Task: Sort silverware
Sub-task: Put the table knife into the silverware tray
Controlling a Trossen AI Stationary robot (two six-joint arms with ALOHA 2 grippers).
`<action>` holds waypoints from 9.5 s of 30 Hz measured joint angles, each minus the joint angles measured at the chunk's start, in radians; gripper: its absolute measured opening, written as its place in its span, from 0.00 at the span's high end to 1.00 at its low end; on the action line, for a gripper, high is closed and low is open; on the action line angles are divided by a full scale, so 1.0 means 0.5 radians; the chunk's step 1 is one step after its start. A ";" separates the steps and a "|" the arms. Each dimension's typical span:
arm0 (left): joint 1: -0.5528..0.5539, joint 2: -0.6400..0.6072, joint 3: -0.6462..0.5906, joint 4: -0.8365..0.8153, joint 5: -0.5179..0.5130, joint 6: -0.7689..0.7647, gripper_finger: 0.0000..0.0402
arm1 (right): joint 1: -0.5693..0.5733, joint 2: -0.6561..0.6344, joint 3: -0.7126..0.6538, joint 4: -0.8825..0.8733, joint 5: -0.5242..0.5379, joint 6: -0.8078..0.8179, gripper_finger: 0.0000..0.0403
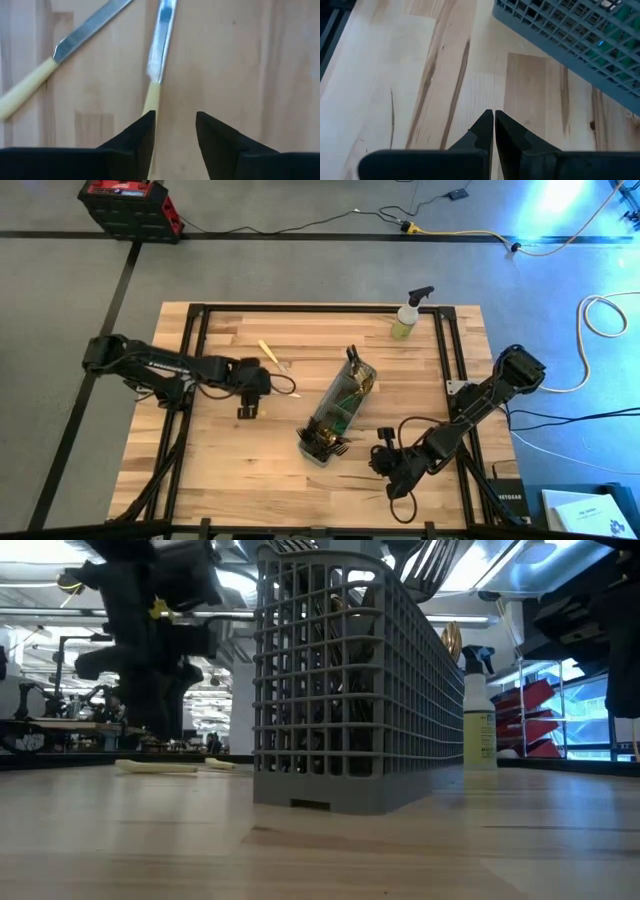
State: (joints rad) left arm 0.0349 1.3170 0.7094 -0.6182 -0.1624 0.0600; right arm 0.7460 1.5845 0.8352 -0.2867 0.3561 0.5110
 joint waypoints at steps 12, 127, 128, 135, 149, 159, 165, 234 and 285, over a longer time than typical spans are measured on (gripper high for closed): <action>0.255 0.024 -0.003 0.034 0.056 0.206 0.55 | 0.000 0.001 0.000 -0.001 0.020 -0.029 1.00; -1.744 0.983 0.141 0.086 -1.659 -3.355 0.73 | 0.002 -0.005 0.240 -0.210 -0.053 -0.097 1.00; -1.767 1.028 0.143 0.083 -1.680 -3.425 0.74 | 0.002 -0.005 0.240 -0.210 -0.053 -0.097 1.00; -1.864 1.145 0.147 0.043 -1.813 -3.639 0.79 | 0.001 -0.005 0.240 -0.208 -0.034 -0.098 1.00; -1.888 1.144 0.437 -0.746 -1.769 -3.709 0.79 | 0.001 -0.005 0.240 -0.193 -0.017 -0.112 1.00; -1.891 1.145 0.346 -0.549 -1.699 -3.708 0.73 | 0.001 -0.005 0.240 -0.193 -0.017 -0.130 1.00; -1.878 1.145 0.239 -0.522 -1.612 -3.781 0.56 | 0.001 -0.005 0.240 -0.152 -0.017 -0.159 1.00; -1.786 -0.066 0.037 -0.417 -2.500 -3.388 0.87 | 0.156 -0.196 0.241 -0.032 0.196 -0.391 1.00; 0.090 1.333 1.608 2.602 -0.358 -0.199 0.89 | 0.055 -0.990 0.106 -2.104 2.278 1.783 1.00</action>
State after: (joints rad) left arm 0.0797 1.9833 1.5131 0.6826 -0.3415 -0.0392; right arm 0.7735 1.0892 0.8883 -1.3386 1.4951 1.4025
